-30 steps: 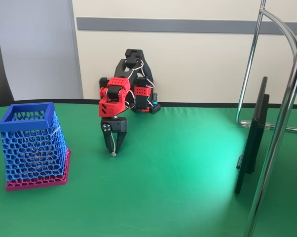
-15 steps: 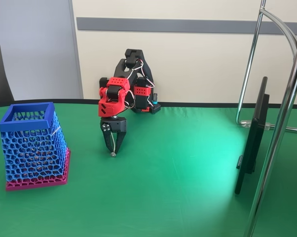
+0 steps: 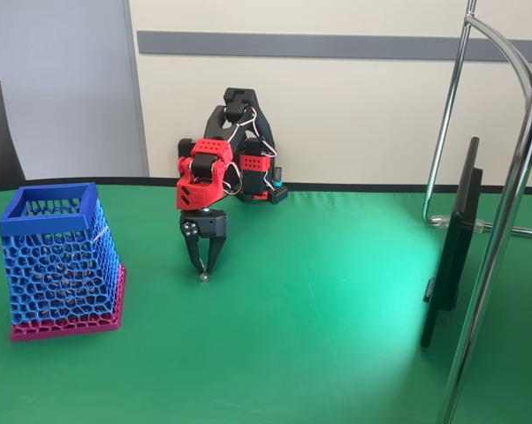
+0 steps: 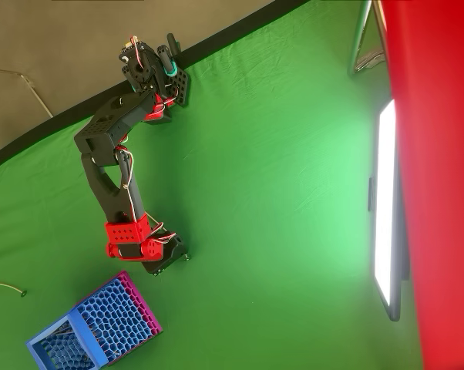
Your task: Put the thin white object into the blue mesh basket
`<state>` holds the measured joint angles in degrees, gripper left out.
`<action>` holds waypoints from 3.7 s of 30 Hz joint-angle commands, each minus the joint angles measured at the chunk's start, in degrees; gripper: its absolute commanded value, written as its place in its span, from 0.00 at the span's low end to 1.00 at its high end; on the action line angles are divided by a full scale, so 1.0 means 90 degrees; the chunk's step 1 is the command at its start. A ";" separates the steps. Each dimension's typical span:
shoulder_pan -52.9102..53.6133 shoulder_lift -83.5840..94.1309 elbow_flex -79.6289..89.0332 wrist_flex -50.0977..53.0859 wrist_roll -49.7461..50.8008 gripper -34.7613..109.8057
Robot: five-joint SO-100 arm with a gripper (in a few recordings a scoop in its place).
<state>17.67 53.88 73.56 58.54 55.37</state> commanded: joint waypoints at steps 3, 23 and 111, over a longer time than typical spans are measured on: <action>-0.0010 0.0137 -0.0225 0.0049 -0.0059 0.29; -0.0557 0.1748 0.0811 0.0078 -0.0215 0.29; 0.1680 -0.0654 -0.5762 -0.3828 -0.4707 0.28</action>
<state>32.34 47.64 21.36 26.89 12.22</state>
